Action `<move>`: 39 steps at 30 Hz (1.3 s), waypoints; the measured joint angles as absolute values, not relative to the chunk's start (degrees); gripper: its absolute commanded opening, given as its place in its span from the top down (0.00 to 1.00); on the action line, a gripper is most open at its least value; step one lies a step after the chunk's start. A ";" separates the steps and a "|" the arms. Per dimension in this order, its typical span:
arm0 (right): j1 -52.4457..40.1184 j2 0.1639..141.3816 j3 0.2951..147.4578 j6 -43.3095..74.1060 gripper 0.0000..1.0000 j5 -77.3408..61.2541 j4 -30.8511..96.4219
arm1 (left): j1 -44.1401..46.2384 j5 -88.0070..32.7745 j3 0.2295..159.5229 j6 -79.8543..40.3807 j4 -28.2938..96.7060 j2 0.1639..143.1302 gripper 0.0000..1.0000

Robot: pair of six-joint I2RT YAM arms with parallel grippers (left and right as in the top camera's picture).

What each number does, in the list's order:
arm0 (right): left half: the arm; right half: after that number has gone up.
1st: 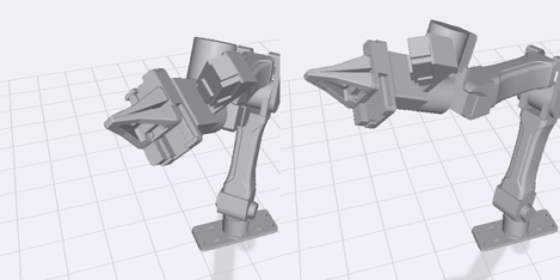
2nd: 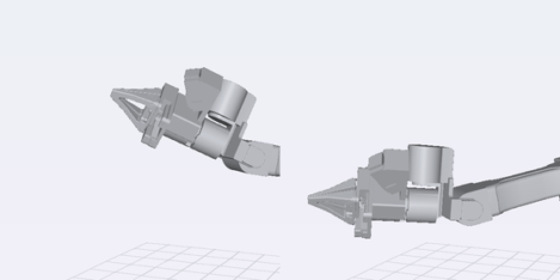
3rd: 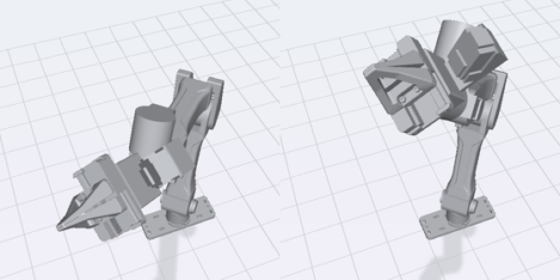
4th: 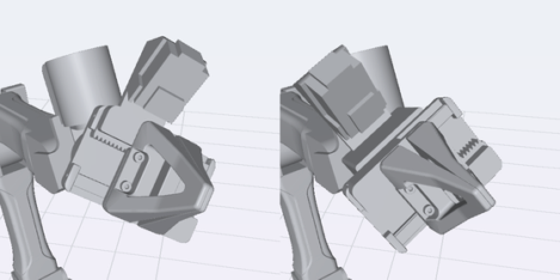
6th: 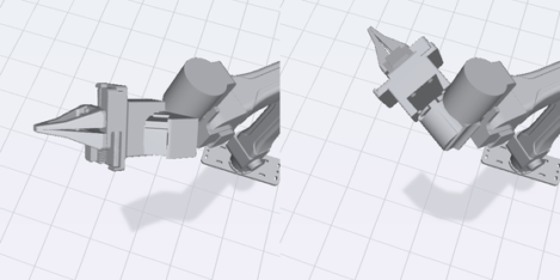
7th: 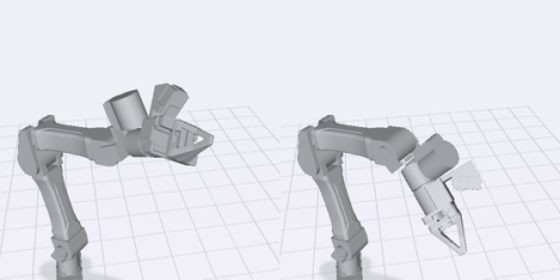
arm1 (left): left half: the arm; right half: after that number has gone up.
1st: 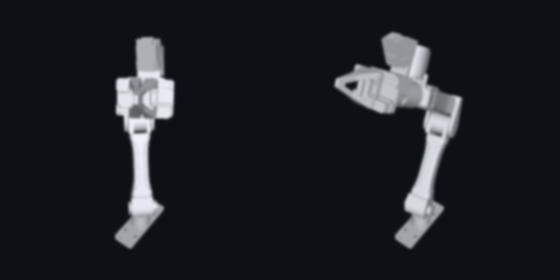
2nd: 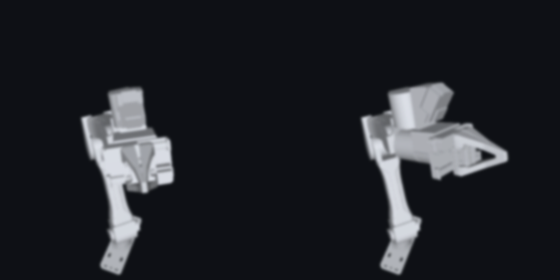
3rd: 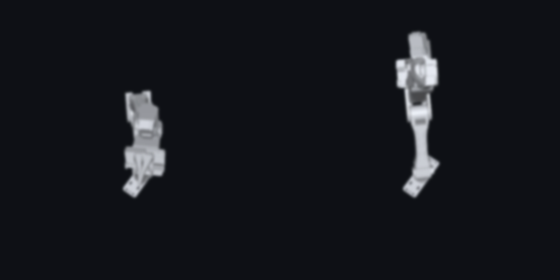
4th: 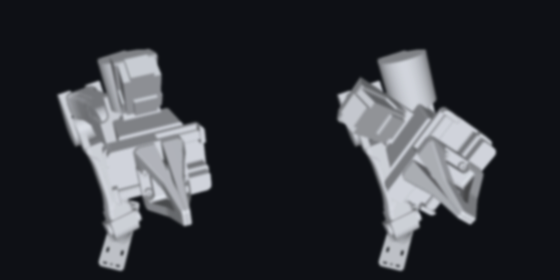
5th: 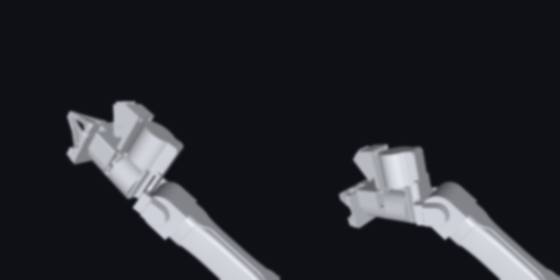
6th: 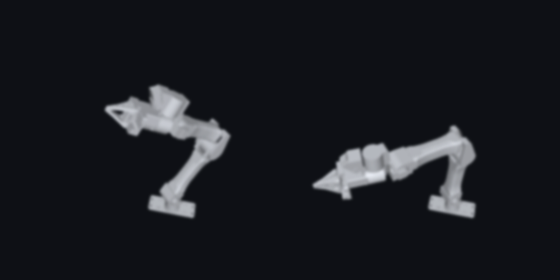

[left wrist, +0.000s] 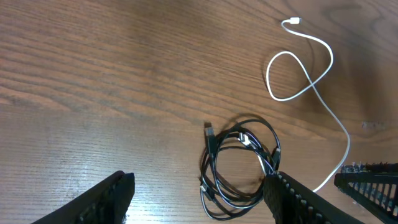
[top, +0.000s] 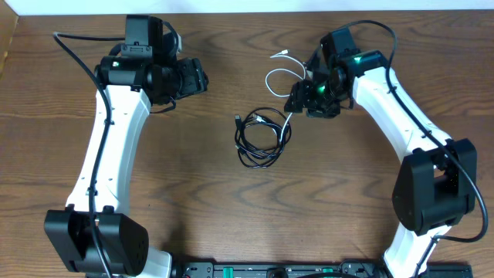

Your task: Untangle cables

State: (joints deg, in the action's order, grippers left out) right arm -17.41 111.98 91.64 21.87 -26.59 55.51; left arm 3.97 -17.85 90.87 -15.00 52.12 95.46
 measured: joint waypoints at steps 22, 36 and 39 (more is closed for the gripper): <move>-25.45 114.24 89.71 28.86 0.99 -14.68 53.08 | 6.24 -17.61 88.36 -13.19 51.16 96.77 0.38; -13.47 94.30 103.88 20.88 0.99 -29.28 61.10 | 11.97 -18.37 88.36 -9.63 50.33 97.27 0.37; -12.73 94.37 103.85 20.53 0.99 -29.93 62.24 | 13.04 -20.91 88.36 -7.77 50.30 97.47 0.34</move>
State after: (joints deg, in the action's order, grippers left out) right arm -12.73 94.37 103.85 20.53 -29.93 62.24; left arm 13.04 -20.91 88.36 -7.77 50.30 97.47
